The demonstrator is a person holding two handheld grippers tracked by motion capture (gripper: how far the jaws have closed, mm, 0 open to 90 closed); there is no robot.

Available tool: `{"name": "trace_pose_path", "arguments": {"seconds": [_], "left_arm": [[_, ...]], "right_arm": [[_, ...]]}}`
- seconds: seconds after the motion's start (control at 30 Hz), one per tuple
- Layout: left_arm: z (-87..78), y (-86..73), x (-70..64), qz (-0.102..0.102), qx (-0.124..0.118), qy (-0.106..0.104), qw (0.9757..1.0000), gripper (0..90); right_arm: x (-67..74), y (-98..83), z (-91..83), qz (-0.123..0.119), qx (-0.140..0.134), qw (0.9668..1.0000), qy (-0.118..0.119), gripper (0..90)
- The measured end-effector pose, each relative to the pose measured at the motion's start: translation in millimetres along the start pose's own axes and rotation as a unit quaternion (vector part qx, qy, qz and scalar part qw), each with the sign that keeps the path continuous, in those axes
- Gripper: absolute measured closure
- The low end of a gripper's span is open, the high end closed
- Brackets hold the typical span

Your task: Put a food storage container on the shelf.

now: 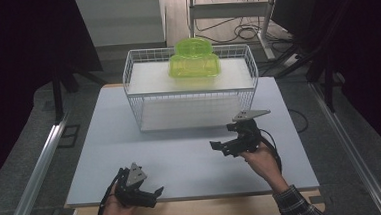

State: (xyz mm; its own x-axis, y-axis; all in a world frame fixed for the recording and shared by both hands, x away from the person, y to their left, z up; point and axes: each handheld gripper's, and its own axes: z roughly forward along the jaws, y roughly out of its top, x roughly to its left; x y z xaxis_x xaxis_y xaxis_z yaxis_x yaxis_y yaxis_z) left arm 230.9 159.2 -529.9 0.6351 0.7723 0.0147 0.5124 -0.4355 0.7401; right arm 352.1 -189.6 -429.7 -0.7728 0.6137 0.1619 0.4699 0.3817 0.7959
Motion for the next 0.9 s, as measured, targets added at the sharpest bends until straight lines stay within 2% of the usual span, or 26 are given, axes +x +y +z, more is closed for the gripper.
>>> {"name": "trace_pose_path", "arguments": {"seconds": [0.2,0.3,0.47,0.67,0.9], "left_arm": [[1.0,-0.3,-0.7,0.003,0.001,-0.001,1.0,0.0],[1.0,-0.4,-0.8,0.004,0.001,-0.001,1.0,0.0],[1.2,-0.5,-0.5,0.004,0.001,-0.002,1.0,0.0],[1.4,-0.5,-0.8,0.009,0.003,-0.001,1.0,0.0],[2.1,-0.6,-1.0,0.012,0.006,-0.002,0.9999,0.0]], "right_arm": [[-2.0,-16.4,-3.8,0.005,-0.006,1.0,-0.005,3.7],[-3.6,-28.1,-4.7,0.004,0.001,0.9998,-0.018,3.7],[-7.0,-42.1,-7.6,0.008,0.006,0.9996,-0.026,3.7],[-9.5,-55.4,-10.4,0.013,0.013,0.9992,-0.035,3.8],[-10.4,-70.2,-16.1,0.019,0.021,0.9979,-0.058,3.6]]}}
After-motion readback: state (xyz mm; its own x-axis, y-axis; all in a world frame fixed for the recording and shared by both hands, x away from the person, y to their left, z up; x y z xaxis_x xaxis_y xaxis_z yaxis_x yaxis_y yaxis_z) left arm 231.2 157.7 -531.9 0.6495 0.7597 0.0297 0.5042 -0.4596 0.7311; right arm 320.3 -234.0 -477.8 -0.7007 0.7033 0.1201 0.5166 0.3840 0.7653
